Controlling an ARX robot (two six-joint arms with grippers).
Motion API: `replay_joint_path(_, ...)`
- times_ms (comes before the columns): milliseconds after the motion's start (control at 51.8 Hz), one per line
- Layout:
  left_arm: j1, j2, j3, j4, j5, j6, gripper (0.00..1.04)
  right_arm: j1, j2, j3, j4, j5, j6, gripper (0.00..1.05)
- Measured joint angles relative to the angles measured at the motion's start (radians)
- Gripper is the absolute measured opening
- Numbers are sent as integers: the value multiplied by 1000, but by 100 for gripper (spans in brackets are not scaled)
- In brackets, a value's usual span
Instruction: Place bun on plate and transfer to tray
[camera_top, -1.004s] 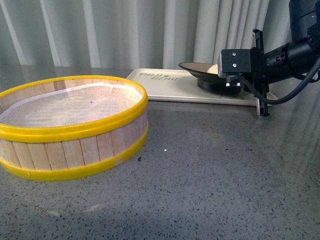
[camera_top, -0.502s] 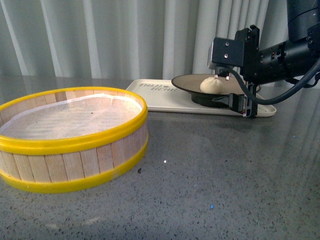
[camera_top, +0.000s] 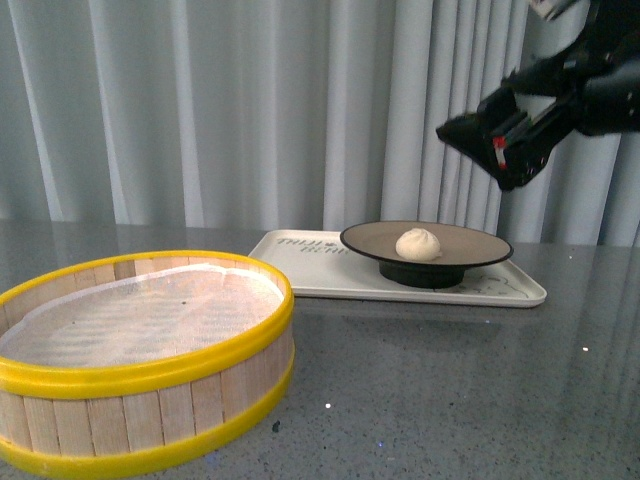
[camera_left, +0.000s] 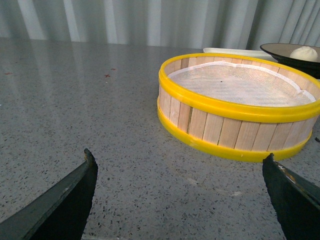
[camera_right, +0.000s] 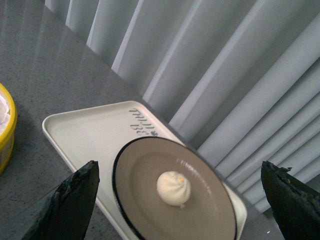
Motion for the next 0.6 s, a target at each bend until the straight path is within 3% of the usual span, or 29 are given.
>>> replay_joint_path(19,0,0,0,0,0,0,98,5,1,-8,3,44,27,95)
replay_joint_path(77,0,0,0,0,1,0,98,27,-29,-100,69,373,207,81)
replay_joint_path(135,0,0,0,0,0,0,98,29,-80,-203,125,521,331,70)
replay_joint_path(174,0,0,0,0,0,0,98,24,-110,-254,150,557,367,65)
replay_joint_path(309,0,0,0,0,0,0,98,-8,-222,-436,237,570,459,44)
replay_joint_path(560,0,0,0,0,0,0,98,-39,-366,-703,333,528,490,2)
replay_joint_path(598,0,0,0,0,0,0,98,-42,-385,-731,340,526,489,2)
